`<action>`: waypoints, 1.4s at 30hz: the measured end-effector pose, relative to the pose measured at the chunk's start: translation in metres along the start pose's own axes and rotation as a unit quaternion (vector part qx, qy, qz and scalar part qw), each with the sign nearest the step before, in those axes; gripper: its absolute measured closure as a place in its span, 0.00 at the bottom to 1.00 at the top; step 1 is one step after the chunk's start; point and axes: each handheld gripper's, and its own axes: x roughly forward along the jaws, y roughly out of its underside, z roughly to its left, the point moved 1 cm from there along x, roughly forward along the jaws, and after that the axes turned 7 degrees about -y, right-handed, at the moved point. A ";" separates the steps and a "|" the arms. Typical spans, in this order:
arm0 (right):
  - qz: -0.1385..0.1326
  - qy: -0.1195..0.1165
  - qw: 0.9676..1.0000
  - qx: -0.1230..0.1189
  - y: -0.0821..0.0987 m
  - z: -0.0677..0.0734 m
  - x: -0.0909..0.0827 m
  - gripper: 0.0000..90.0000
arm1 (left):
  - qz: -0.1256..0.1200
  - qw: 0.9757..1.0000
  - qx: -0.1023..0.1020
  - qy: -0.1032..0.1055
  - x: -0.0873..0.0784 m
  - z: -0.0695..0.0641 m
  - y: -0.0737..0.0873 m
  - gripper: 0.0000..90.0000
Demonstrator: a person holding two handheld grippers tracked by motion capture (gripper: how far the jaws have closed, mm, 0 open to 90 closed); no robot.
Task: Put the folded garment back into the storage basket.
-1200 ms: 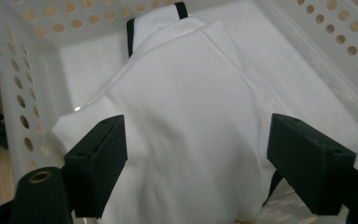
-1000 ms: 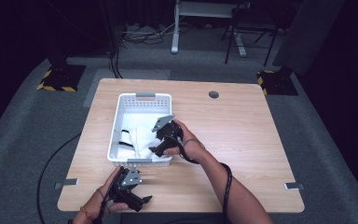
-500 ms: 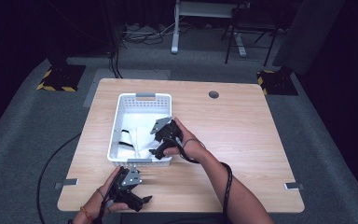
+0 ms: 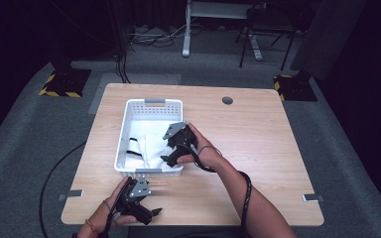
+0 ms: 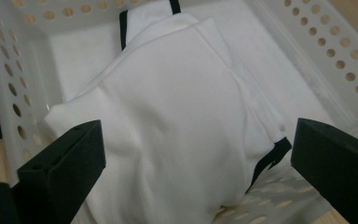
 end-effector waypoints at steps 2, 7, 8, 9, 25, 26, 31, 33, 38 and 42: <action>-0.007 -0.010 1.000 0.011 0.000 0.000 -0.003 0.03 | 0.000 1.000 0.000 0.000 0.000 0.000 0.000 0.00; -0.001 -0.011 1.000 0.000 0.001 0.000 -0.005 0.03 | 0.001 1.000 0.001 0.000 0.000 0.000 0.000 0.00; -0.002 -0.011 1.000 0.000 0.001 0.000 -0.005 0.03 | 0.001 1.000 0.001 0.000 0.000 0.000 0.000 0.00; -0.002 -0.008 1.000 0.002 0.002 0.000 -0.006 0.03 | 0.001 1.000 0.001 0.000 0.000 0.000 0.000 0.00; 0.005 0.008 1.000 -0.018 0.004 0.005 -0.024 0.03 | 0.001 1.000 0.001 -0.001 0.000 0.000 0.000 0.00; 0.006 0.008 1.000 -0.020 0.005 0.005 -0.025 0.03 | 0.001 1.000 0.001 -0.001 0.000 0.000 0.000 0.00; 0.002 0.014 1.000 -0.027 0.009 0.007 -0.035 0.03 | 0.000 1.000 0.001 -0.001 0.000 0.000 0.000 0.00; 0.000 0.016 0.999 -0.028 0.010 0.008 -0.039 0.03 | 0.001 1.000 0.001 0.000 0.000 0.000 0.000 0.00; -0.002 0.022 0.999 -0.032 0.014 0.008 -0.047 0.03 | 0.001 1.000 0.001 -0.001 0.000 0.000 0.000 0.00; -0.002 0.027 0.999 -0.032 0.019 0.007 -0.053 0.03 | 0.001 1.000 0.002 -0.001 0.000 0.000 0.000 0.00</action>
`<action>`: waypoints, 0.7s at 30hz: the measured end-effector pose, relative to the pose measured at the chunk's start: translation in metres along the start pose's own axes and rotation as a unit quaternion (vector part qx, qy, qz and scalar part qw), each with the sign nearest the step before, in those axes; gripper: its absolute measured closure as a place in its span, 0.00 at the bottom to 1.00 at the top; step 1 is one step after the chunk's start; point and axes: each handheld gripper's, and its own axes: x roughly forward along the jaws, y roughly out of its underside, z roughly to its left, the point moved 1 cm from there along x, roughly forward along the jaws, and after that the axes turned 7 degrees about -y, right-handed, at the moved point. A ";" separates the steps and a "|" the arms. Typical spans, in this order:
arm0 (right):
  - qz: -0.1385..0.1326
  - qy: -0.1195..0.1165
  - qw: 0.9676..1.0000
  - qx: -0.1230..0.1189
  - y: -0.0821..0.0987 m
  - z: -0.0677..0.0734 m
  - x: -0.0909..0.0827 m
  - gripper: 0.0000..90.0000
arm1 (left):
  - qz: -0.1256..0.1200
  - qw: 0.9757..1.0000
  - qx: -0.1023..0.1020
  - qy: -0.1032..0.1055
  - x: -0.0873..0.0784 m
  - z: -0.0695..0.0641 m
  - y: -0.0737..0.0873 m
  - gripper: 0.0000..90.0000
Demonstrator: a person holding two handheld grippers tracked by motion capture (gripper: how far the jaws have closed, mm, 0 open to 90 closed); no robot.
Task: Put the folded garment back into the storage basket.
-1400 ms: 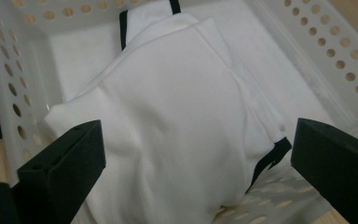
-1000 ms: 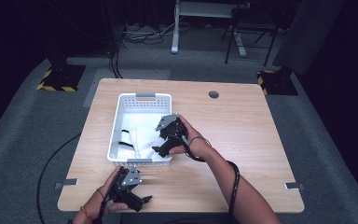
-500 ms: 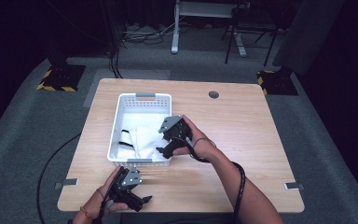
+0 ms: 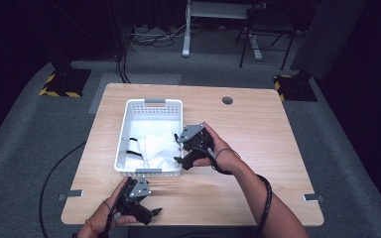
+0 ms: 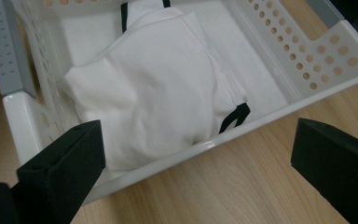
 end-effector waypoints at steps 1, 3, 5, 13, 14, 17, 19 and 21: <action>-0.001 0.001 1.000 0.001 0.001 0.000 -0.002 0.03 | 0.000 1.000 -0.001 0.000 0.000 0.000 0.000 0.00; -0.001 0.002 1.000 0.004 0.002 0.001 -0.003 0.03 | 0.000 1.000 -0.001 0.000 0.000 0.000 0.000 0.00; -0.004 0.003 1.000 0.002 0.004 0.001 -0.007 0.03 | 0.000 1.000 -0.001 0.000 0.000 0.000 0.000 0.00; -0.004 0.010 1.000 0.000 0.012 0.003 -0.018 0.03 | 0.000 1.000 -0.001 0.000 0.000 0.000 0.000 0.00; -0.005 0.010 1.000 0.001 0.013 0.003 -0.020 0.03 | 0.000 1.000 0.000 0.000 0.000 0.000 0.000 0.00; -0.003 0.011 1.000 -0.001 0.018 0.005 -0.024 0.03 | 0.000 1.000 0.000 0.000 0.000 0.000 0.000 0.00; -0.002 0.012 1.000 0.000 0.021 0.005 -0.026 0.03 | 0.000 1.000 0.000 0.000 0.000 0.000 0.000 0.00; -0.002 0.013 1.000 -0.001 0.023 0.005 -0.027 0.03 | 0.000 1.000 0.000 0.000 0.000 0.000 0.000 0.00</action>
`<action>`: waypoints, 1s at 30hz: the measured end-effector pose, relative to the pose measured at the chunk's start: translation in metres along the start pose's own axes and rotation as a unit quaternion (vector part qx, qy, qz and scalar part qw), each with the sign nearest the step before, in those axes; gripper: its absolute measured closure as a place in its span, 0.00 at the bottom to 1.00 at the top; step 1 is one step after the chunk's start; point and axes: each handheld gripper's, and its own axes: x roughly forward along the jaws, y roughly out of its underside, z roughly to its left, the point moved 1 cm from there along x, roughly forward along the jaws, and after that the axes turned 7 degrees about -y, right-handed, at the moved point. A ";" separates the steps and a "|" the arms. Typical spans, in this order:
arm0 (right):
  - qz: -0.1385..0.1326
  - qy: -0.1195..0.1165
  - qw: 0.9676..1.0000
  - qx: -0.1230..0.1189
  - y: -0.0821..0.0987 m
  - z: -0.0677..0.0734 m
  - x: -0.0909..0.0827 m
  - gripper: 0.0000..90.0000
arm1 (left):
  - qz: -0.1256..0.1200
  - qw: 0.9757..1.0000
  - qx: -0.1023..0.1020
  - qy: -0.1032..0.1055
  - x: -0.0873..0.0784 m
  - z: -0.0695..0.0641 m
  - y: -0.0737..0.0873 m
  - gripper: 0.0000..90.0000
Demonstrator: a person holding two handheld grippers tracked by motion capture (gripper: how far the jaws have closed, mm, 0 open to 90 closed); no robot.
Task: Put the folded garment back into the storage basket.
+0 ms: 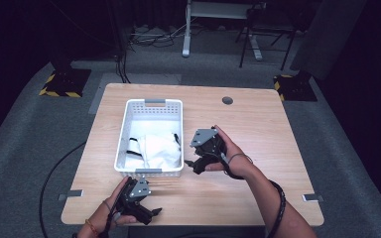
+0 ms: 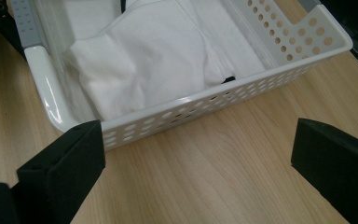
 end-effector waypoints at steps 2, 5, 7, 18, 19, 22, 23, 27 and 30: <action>0.000 0.000 1.000 0.001 0.001 0.000 0.000 0.03 | 0.000 1.000 -0.001 0.000 0.000 0.000 0.000 0.00; 0.005 0.004 1.000 0.000 0.005 0.001 -0.003 0.03 | 0.000 1.000 0.001 -0.001 0.000 0.000 0.000 0.00; 0.008 0.007 1.000 -0.003 0.007 0.002 -0.005 0.03 | 0.000 1.000 0.000 0.000 0.000 0.000 0.000 0.00; 0.013 0.014 1.000 -0.004 0.018 0.005 -0.013 0.03 | 0.000 1.000 0.000 0.001 0.000 0.000 0.000 0.00; 0.016 0.014 1.000 -0.005 0.019 0.005 -0.013 0.03 | 0.000 1.000 -0.001 0.000 0.000 0.000 0.000 0.00; 0.019 0.019 1.000 -0.003 0.023 0.005 -0.016 0.03 | 0.000 1.000 -0.001 0.001 0.000 0.000 0.000 0.00; 0.019 0.020 1.000 -0.001 0.025 0.005 -0.017 0.03 | 0.000 1.000 -0.001 0.000 0.000 0.000 0.000 0.00; 0.022 0.021 1.000 0.008 0.033 0.004 -0.020 0.03 | 0.000 1.000 -0.001 0.001 0.000 0.000 0.000 0.00; 0.025 0.024 0.999 0.010 0.039 0.003 -0.021 0.03 | 0.000 1.000 -0.001 0.001 0.000 0.000 0.000 0.00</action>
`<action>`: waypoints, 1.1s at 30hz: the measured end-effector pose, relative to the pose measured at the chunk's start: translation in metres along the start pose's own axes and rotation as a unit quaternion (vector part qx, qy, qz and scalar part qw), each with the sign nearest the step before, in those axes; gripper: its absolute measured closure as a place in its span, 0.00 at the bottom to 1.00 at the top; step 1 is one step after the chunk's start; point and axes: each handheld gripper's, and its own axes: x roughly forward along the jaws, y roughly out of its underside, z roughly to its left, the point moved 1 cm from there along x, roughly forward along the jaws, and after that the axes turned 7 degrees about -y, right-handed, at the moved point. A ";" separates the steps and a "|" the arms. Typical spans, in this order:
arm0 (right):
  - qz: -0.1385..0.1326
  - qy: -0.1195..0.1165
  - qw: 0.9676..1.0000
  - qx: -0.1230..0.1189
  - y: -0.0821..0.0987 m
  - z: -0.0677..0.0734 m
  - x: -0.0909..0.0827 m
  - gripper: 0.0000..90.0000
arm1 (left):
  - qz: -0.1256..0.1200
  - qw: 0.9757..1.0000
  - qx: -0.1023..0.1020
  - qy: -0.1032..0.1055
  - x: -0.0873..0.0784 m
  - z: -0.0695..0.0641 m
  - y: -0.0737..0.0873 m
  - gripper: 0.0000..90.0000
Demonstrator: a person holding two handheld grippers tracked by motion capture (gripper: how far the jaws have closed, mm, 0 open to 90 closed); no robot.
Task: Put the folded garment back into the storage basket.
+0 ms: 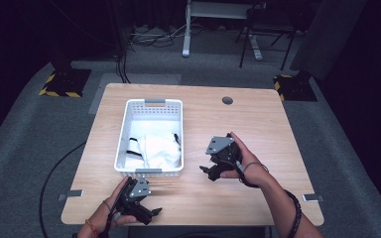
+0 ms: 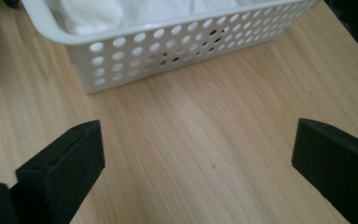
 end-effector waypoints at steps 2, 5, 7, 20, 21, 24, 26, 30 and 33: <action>0.002 0.002 1.000 0.002 0.005 0.000 -0.001 0.03 | 0.000 1.000 0.000 0.000 0.000 0.000 0.000 0.00; 0.007 0.004 1.000 0.006 0.012 -0.001 -0.001 0.03 | 0.000 1.000 0.000 0.000 0.000 0.000 0.000 0.00; 0.010 0.005 1.000 0.009 0.016 -0.001 -0.002 0.03 | 0.000 1.000 0.000 0.000 0.000 0.000 0.000 0.00; 0.028 0.018 0.999 0.016 0.045 0.002 -0.009 0.03 | 0.000 1.000 0.001 -0.001 0.000 0.000 0.000 0.00; 0.030 0.017 0.999 0.018 0.048 0.003 -0.009 0.03 | 0.000 1.000 0.000 -0.001 0.000 0.000 0.000 0.00; 0.038 0.022 0.999 0.016 0.054 0.003 -0.010 0.03 | 0.000 1.000 0.000 -0.001 0.000 0.000 0.000 0.00; 0.037 0.022 0.999 0.020 0.059 0.004 -0.011 0.03 | 0.000 1.000 0.000 -0.001 0.000 0.000 0.000 0.00; 0.037 0.021 0.999 0.031 0.066 0.004 -0.014 0.03 | 0.000 1.000 0.001 -0.001 0.000 0.000 0.000 0.00; 0.042 0.022 0.998 0.032 0.073 0.005 -0.015 0.03 | 0.000 1.000 0.000 -0.001 0.000 0.000 0.000 0.00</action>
